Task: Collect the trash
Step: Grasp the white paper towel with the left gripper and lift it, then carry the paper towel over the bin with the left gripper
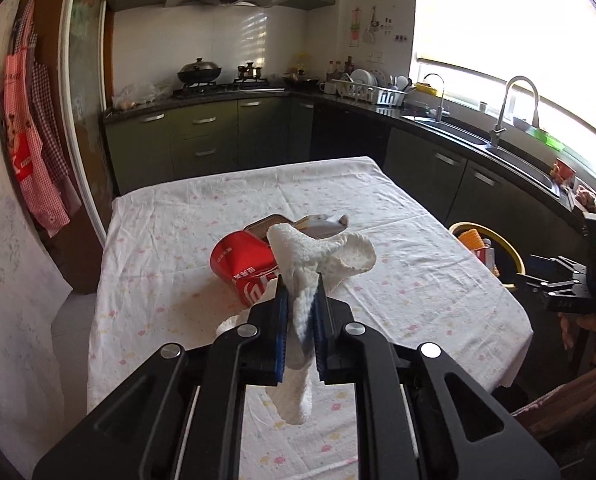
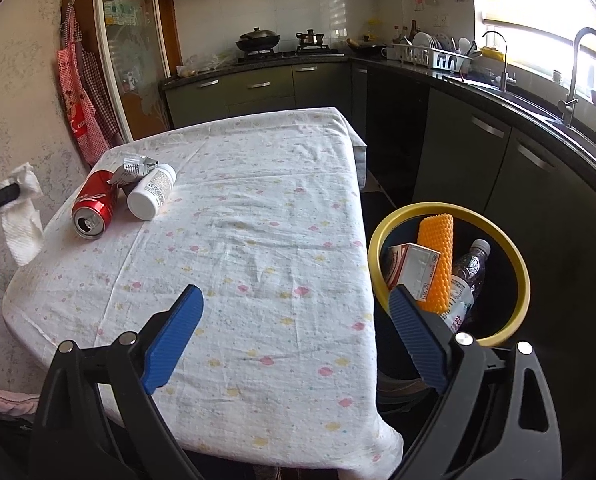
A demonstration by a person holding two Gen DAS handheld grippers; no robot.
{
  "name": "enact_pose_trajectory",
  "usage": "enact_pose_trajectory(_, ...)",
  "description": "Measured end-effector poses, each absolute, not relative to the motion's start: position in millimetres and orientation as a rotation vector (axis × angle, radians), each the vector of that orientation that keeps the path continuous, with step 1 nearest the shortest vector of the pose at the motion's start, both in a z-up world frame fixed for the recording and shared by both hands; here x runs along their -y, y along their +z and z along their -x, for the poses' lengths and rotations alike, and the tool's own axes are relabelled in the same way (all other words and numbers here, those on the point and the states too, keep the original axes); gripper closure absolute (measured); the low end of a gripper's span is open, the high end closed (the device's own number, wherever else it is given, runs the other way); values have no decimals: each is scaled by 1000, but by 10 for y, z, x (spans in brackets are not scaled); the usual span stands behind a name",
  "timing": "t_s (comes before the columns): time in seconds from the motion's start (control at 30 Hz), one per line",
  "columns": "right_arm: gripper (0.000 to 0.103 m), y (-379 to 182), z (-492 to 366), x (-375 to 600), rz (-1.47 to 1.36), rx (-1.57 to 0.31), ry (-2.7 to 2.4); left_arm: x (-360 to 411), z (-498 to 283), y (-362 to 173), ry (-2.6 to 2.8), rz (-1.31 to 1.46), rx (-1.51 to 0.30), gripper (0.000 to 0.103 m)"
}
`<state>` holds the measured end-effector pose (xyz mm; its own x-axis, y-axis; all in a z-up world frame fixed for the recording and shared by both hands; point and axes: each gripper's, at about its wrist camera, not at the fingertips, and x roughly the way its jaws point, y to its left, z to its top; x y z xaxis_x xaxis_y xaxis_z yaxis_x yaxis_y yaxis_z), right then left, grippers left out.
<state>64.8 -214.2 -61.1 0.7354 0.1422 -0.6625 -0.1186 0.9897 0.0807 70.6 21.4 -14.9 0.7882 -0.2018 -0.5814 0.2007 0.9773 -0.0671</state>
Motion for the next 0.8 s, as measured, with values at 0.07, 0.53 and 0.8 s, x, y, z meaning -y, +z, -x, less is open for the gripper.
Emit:
enact_pose_trajectory(0.07,14,-621,-640,2160,-34,-732,137,-139,-685,-68,-239,-3,-626,91)
enact_pose_trajectory(0.53,11,-437,-284,3106,-79,-645,-178,1307,-1172,190,-585,-93,-645,91)
enact_pose_trajectory(0.8,11,-632,-185,3734,-169,-666,-288,2720,-1763,177,-822,-151,-712,91)
